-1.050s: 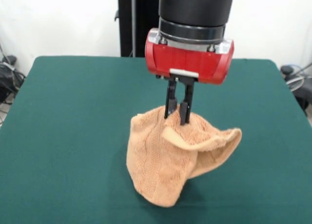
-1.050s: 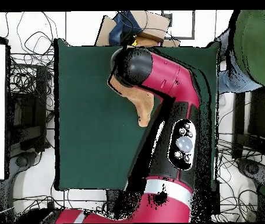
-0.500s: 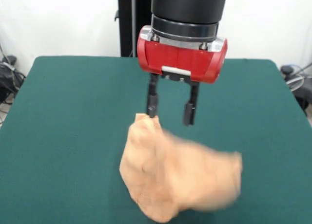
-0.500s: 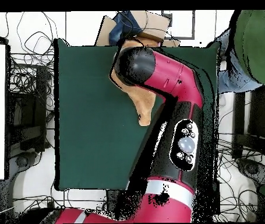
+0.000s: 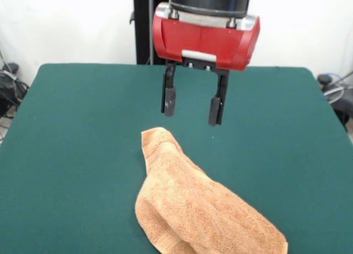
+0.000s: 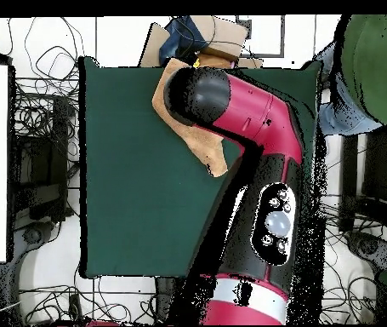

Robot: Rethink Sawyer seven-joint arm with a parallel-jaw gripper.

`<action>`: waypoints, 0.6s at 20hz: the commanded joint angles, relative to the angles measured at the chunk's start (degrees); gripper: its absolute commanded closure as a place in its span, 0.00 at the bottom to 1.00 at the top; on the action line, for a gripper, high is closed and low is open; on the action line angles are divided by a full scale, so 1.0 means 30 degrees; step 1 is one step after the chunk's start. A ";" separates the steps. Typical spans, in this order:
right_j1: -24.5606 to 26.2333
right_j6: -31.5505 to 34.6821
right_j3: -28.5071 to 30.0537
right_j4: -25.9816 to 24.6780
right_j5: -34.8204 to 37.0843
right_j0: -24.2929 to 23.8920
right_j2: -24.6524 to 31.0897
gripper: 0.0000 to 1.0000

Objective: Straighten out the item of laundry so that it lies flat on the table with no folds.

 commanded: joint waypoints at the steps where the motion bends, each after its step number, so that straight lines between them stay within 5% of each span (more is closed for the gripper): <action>1: -0.0162 0.4680 0.3312 0.0134 -0.1789 0.0038 0.0624 0.00; 12: 0.0309 0.4080 0.3490 -0.0294 -0.2029 0.0172 0.0728 0.00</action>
